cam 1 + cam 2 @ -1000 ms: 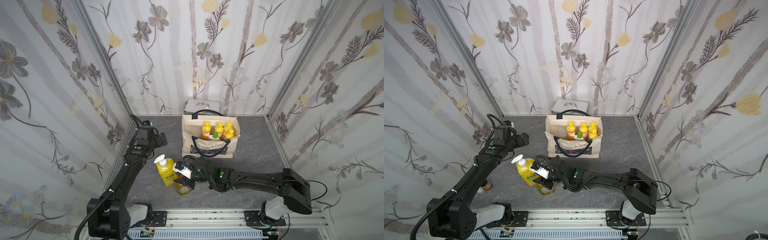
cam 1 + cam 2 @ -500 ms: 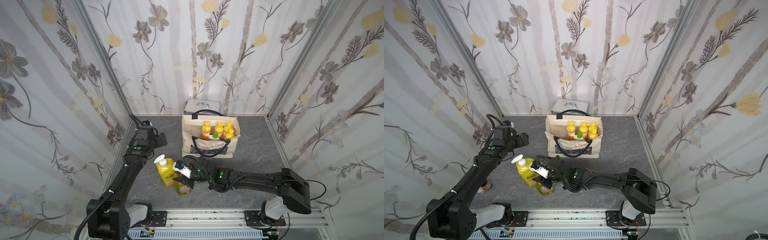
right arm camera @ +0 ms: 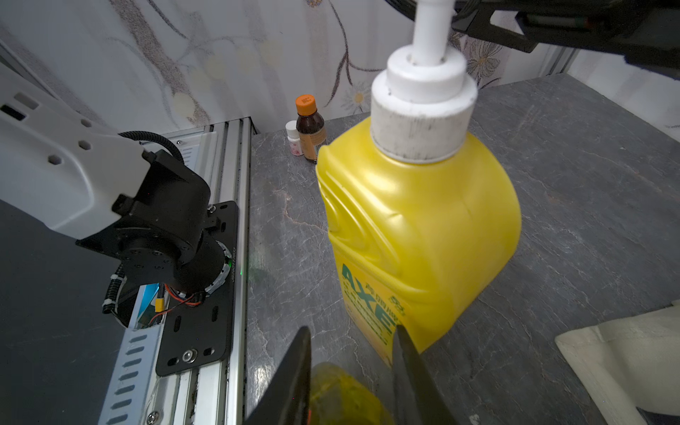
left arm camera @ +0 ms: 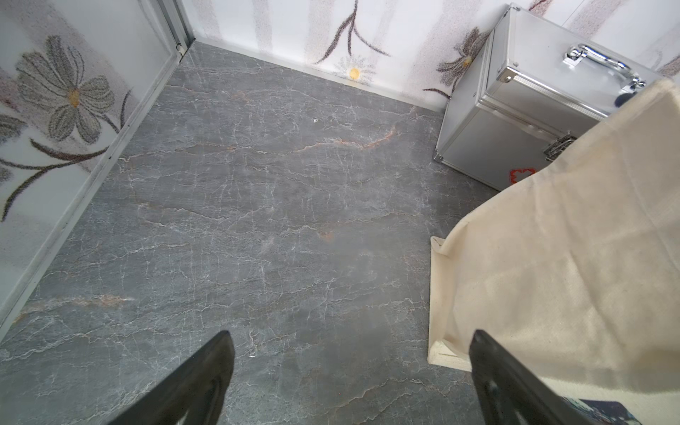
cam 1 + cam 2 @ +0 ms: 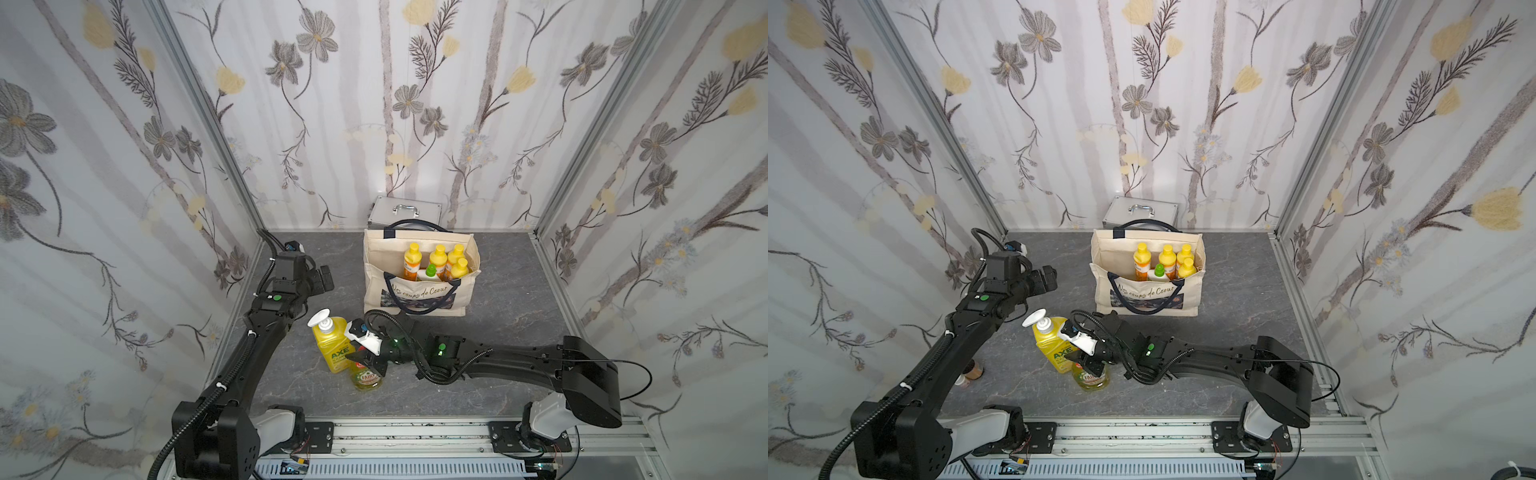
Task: Pack dish soap into the shopping bag
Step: Pick up the bottle of dish soap at the center of the board, then place the bottle of dish soap in the shopping bag.
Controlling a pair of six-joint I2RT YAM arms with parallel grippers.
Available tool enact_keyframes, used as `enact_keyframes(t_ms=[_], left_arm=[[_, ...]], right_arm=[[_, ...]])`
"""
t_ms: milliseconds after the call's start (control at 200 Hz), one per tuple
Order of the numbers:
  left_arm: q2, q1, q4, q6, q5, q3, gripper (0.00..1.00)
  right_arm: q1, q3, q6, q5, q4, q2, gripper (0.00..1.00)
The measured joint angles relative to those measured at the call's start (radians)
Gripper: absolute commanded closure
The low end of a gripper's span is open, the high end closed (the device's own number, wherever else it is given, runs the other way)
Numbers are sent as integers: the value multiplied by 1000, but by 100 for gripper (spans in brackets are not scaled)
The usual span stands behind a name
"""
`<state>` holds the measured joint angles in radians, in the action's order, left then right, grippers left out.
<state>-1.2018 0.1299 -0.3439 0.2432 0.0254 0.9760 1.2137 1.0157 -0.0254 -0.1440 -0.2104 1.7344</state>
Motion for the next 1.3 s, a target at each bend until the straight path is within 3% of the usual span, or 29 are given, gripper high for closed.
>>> enact_keyframes(t_ms=[714, 1299], left_arm=[[1, 0, 0, 0, -1, 0, 0], [4, 0, 0, 0, -12, 0, 0]], right_arm=[[-73, 70, 3, 93, 255, -150, 100], [-209, 476, -74, 94, 531, -153, 100]])
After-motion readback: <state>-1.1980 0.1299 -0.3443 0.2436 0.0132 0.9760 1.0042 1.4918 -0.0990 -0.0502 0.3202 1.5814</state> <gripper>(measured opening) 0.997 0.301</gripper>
